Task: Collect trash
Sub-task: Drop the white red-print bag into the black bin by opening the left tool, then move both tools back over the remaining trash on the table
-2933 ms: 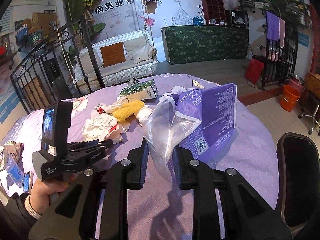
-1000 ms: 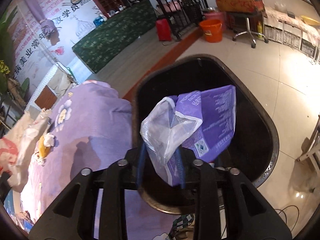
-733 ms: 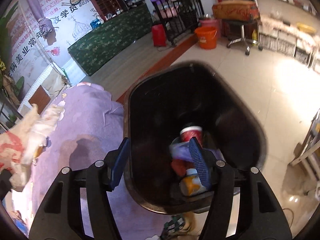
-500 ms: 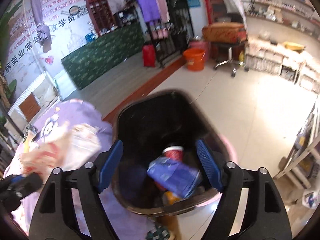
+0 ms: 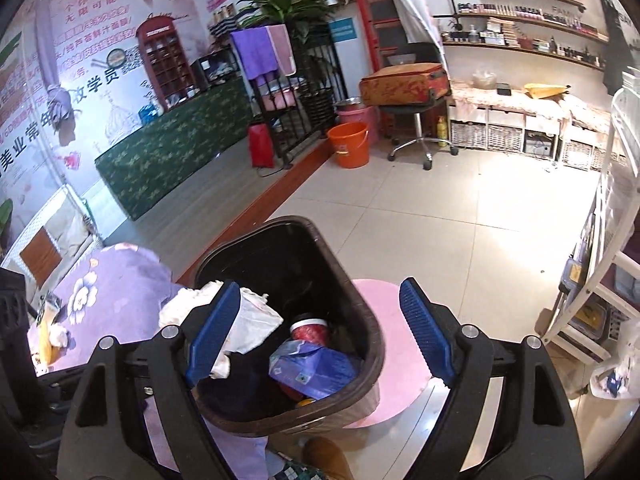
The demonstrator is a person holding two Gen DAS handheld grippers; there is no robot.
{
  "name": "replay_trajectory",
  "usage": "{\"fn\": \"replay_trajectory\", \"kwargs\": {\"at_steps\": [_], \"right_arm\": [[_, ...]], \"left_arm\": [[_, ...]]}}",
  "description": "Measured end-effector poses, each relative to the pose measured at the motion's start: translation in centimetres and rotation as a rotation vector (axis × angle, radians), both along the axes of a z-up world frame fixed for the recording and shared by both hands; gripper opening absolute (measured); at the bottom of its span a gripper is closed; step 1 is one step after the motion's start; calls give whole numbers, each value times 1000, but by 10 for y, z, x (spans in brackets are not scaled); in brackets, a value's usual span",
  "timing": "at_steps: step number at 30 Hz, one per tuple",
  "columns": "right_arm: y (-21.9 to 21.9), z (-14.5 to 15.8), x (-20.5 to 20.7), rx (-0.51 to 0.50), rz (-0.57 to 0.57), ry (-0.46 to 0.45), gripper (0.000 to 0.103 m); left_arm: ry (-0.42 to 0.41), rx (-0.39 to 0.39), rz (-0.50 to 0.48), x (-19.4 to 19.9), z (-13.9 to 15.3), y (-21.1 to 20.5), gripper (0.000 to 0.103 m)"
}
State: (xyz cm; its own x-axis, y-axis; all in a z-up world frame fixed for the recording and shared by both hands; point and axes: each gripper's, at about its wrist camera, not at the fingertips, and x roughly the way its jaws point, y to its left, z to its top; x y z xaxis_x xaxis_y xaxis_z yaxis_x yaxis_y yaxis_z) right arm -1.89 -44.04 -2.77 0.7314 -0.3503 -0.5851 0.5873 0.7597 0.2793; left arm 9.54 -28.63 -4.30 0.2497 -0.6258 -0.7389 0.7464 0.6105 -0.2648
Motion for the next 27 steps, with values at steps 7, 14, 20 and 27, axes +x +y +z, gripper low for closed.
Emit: {"fn": "replay_trajectory", "kwargs": {"at_steps": [7,14,20,27], "right_arm": [[-8,-1,-5,5,-25,-1,83],[-13,-2,-8,6,-40,1,84],[-18,-1,-10,-1,-60,-4,90],[-13,-5,-4,8,-34,3,94]], "left_arm": [[5,48,-37,5,-9,-18,22],[-40,53,-70,0,-7,-29,68],[-80,11,-68,-9,4,-21,86],[-116,-49,18,-13,16,15,97]]}}
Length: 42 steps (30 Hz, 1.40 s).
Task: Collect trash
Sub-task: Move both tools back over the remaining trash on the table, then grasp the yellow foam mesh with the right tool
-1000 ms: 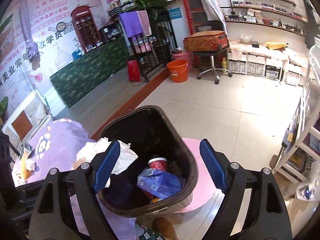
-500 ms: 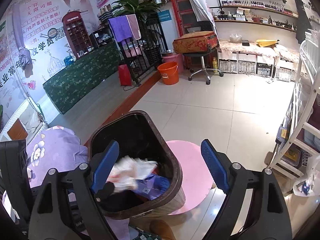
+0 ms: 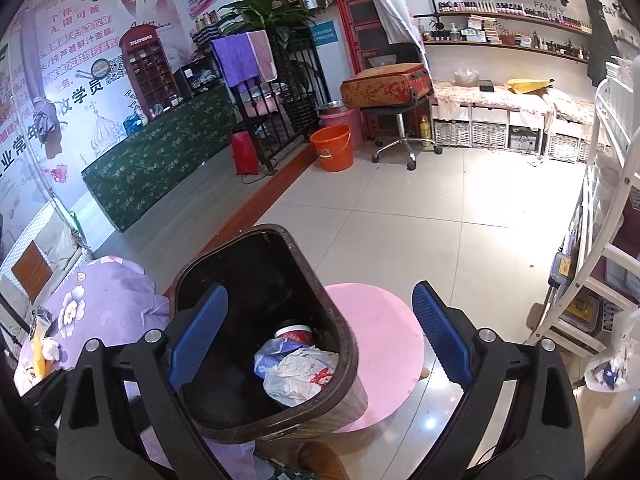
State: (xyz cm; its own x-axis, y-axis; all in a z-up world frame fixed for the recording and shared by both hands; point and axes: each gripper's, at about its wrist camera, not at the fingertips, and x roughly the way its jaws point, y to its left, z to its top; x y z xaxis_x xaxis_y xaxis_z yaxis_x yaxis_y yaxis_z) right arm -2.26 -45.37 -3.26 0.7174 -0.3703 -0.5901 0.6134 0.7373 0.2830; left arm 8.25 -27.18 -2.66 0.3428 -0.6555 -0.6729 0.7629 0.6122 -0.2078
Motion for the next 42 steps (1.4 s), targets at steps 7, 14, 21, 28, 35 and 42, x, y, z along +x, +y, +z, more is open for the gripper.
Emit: {"fn": "replay_trajectory", "kwargs": {"at_steps": [7,14,21,28,35,42], "right_arm": [[31,-4,24,6,127,8,95],[86,-7,63,8,325,31,94],[157,0,103,-22,525,35,94],[241,2,143,-15,762,73,94],[328,1,184,4,986,126,93],[416,-1,232,-25,1148,188,82]], "left_arm": [[-103,37,143,-3,6,43,97],[-105,48,343,8,7,105,97],[-91,53,569,18,7,185,97],[-56,65,809,20,-2,276,97],[1,42,1018,21,-12,359,97],[47,21,1148,26,-17,418,97]]}}
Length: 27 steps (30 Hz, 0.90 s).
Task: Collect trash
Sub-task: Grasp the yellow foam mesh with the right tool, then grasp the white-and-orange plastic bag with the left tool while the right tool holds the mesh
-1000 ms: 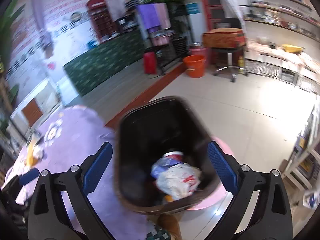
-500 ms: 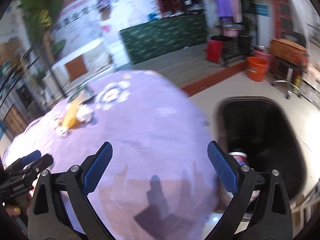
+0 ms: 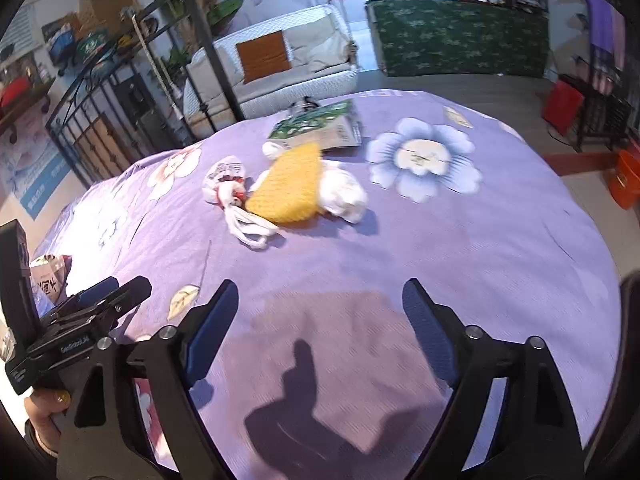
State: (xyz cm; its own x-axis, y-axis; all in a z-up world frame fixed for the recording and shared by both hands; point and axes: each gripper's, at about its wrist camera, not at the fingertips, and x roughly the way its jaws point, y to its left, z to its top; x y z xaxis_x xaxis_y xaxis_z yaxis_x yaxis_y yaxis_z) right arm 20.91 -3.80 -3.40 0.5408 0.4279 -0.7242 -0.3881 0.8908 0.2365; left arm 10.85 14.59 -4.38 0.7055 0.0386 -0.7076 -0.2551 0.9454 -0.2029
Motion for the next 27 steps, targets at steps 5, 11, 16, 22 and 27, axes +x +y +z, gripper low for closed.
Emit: {"fn": "replay_trajectory", "kwargs": {"at_steps": [5,11,16,22,27], "right_arm": [[42,-9,39,-50,25,8,75],[63,-29,86,-71,-3,63,60],[62,-33,97,-17,5,109,21],[46,-17,75,53,14,91,19],[29,3,44,35,-1,5,19]], "left_arm": [[1,-9,16,5,3,14,97],[14,-33,2,14,-1,17,97],[23,-33,-20,25,-3,15,97],[37,-46,-26,43,-2,13,97],[46,-41,-44,71,2,6,96]]}}
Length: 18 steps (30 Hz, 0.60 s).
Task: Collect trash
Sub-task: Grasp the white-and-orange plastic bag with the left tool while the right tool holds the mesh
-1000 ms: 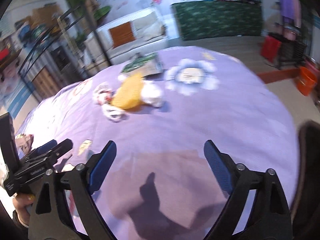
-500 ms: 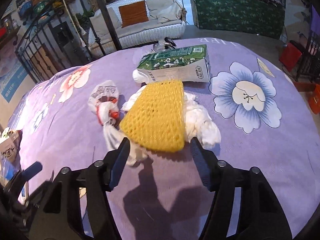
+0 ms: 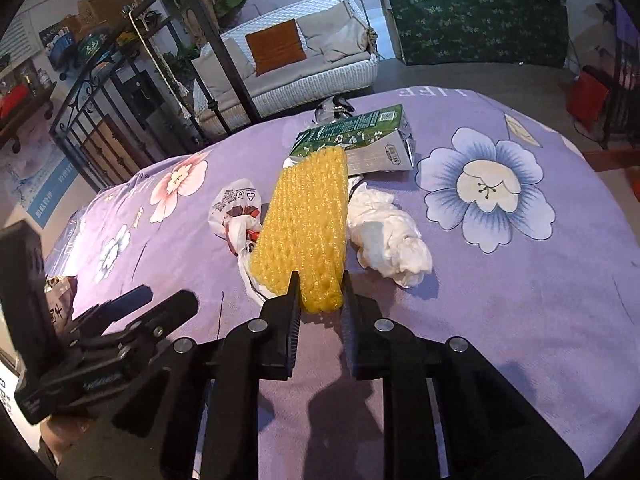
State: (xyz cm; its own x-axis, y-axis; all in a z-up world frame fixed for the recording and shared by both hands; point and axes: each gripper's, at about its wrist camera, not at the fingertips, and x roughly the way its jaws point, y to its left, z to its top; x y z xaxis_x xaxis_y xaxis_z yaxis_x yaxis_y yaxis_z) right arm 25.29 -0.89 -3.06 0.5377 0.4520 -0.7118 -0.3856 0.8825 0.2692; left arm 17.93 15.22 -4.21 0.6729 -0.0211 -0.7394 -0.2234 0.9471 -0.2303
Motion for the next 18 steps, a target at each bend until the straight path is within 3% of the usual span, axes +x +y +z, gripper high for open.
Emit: {"fn": "replay_trajectory", "kwargs": {"at_steps": [4,10,14,16,17,18], "right_arm": [[-17,7,-20,-77,-49,-73,19],[-49,15,-40,-81,-101,-90,19],[-67,17,-48,-58,-132,-80,19],[-74,16,-51,-46,-145,-76,19],[-77,15,-53,-44,-150,-74,19],[-78,14,-54,-43,-153,-72,19]], "left_arm": [[25,-14,-5,26,-5,-4,90],[90,-13,-7,68,-18,-10,78],[133,-3,19,83,-32,-10,58],[127,32,47,83,-32,-10,44],[122,33,52,81,-31,-8,32],[120,22,57,77,-30,-5,28]]}}
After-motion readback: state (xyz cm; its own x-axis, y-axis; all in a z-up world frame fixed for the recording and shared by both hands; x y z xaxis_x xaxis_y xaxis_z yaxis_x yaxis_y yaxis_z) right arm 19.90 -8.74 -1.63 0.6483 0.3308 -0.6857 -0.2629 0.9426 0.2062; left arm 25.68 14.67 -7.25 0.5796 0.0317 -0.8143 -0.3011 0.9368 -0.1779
